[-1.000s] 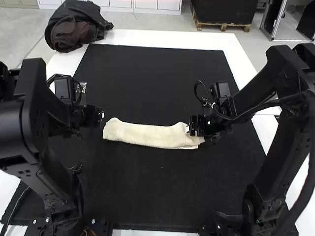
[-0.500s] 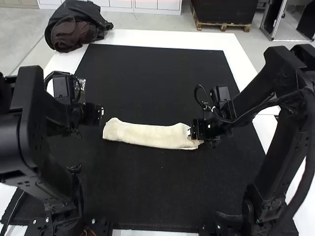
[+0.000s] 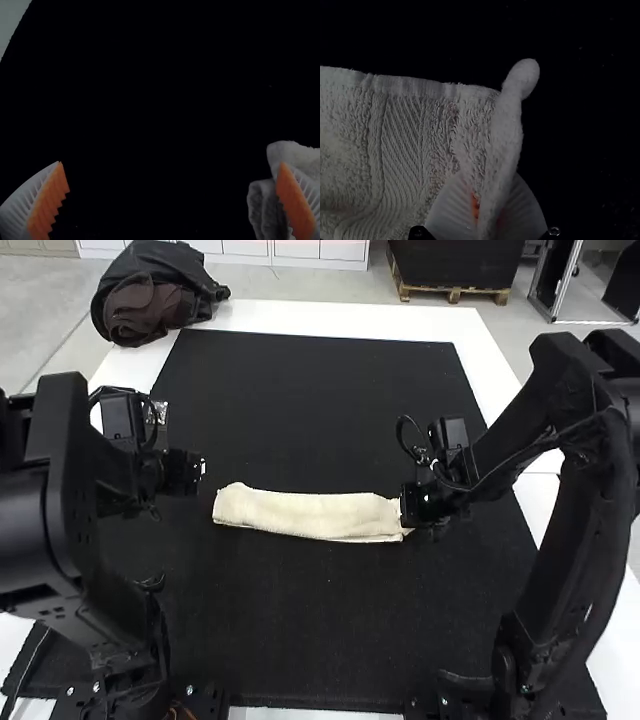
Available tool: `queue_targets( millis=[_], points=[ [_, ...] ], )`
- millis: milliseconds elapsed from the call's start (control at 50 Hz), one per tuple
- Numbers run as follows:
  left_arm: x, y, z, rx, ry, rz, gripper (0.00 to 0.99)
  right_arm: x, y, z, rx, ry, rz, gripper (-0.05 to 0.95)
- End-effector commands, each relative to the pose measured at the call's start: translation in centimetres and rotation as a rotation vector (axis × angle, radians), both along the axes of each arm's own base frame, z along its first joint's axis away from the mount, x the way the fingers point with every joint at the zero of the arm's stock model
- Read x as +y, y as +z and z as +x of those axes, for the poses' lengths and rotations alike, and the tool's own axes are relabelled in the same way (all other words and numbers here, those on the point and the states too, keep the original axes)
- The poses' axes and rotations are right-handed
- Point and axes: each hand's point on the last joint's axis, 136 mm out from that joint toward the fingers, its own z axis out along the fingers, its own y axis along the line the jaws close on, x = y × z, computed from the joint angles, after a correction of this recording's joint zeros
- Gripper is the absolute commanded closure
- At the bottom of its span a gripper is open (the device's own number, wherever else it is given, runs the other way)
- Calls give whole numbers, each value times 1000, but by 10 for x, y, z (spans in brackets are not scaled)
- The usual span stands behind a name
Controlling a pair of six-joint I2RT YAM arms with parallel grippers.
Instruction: Fold the towel.
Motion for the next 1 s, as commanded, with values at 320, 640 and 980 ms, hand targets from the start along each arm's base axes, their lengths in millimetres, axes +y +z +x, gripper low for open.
queue_targets(
  millis=[320, 640, 980],
  points=[
    [8, 18, 6, -50, 11, 0, 31, 20, 48, 7, -17, 16, 151, 925],
    [7, 17, 5, -46, 12, -3, 31, 16, 76, 13, -45, 5, 176, 925],
    [8, 17, 5, -44, 13, -3, 31, 28, 84, 13, -37, 45, 200, 925]
  ],
)
